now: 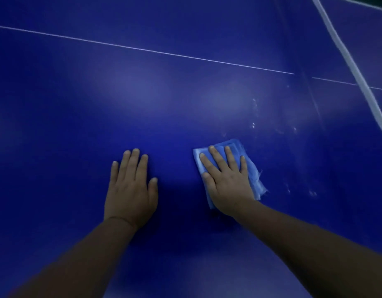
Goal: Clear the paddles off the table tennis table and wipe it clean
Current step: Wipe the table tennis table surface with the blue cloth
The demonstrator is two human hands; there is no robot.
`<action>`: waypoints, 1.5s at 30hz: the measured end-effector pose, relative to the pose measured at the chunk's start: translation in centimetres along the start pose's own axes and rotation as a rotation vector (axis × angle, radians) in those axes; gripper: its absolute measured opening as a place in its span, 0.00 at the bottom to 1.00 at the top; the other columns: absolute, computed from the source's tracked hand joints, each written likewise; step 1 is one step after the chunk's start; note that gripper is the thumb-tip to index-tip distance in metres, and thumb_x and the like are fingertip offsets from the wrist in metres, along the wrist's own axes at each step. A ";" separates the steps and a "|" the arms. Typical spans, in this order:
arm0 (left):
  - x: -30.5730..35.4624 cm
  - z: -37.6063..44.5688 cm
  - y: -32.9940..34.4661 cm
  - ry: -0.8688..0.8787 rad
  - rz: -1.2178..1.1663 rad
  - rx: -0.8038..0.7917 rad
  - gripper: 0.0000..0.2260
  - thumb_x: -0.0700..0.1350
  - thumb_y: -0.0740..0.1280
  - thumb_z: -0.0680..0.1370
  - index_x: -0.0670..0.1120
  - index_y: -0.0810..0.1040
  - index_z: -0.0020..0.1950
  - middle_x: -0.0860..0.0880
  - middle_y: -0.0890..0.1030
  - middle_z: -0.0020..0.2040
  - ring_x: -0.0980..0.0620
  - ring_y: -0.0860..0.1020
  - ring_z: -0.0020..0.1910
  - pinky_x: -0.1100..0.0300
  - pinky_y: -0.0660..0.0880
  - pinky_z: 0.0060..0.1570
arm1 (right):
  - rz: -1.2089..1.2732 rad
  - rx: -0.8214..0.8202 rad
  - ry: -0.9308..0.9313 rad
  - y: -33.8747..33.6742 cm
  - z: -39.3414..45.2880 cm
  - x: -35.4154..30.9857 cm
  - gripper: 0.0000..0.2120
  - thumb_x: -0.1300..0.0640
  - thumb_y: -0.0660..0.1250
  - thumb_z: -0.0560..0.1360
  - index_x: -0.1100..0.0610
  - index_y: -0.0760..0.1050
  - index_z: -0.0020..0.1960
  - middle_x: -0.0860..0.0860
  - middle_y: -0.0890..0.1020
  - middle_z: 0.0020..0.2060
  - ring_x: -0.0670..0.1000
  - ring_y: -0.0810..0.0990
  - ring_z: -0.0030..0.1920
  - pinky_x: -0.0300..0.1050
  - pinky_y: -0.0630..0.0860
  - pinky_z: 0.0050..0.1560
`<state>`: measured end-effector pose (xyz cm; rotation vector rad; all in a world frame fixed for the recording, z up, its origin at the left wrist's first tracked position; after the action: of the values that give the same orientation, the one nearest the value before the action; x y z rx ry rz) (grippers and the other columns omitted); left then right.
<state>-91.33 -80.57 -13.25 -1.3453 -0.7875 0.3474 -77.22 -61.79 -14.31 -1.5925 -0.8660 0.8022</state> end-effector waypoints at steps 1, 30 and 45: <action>0.7 2.3 0.3 -0.016 -0.006 0.023 0.30 0.55 0.50 0.80 0.38 0.66 0.76 0.39 0.63 0.78 0.41 0.58 0.79 0.45 0.47 0.77 | 0.019 0.019 0.016 -0.4 2.2 0.5 0.28 0.40 0.39 0.82 0.43 0.55 0.80 0.44 0.53 0.80 0.55 0.45 0.80 0.65 0.42 0.76; 2.7 11.4 2.3 -0.053 0.020 0.033 0.28 0.51 0.54 0.78 0.38 0.68 0.75 0.39 0.64 0.77 0.40 0.58 0.78 0.43 0.49 0.76 | 0.064 0.091 -0.037 -3.3 20.5 0.1 0.30 0.42 0.41 0.80 0.50 0.57 0.80 0.50 0.57 0.80 0.59 0.48 0.80 0.67 0.44 0.76; 2.8 11.4 2.3 -0.082 0.035 -0.025 0.28 0.52 0.52 0.80 0.40 0.65 0.77 0.42 0.61 0.79 0.43 0.55 0.79 0.46 0.46 0.77 | 0.175 0.098 0.769 -7.0 27.4 24.2 0.26 0.45 0.43 0.83 0.47 0.48 0.81 0.50 0.49 0.81 0.60 0.44 0.80 0.69 0.42 0.75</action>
<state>-96.61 -69.91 -14.30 -1.3766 -0.8395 0.4233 -89.34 -26.55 -13.41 -1.7107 -0.1335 0.2832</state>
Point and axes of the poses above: each hand's wrist, its own z-axis towards the middle knuckle, its own y-axis out of the palm, x = y × z, the point moved 7 cm from there along z, towards the middle knuckle
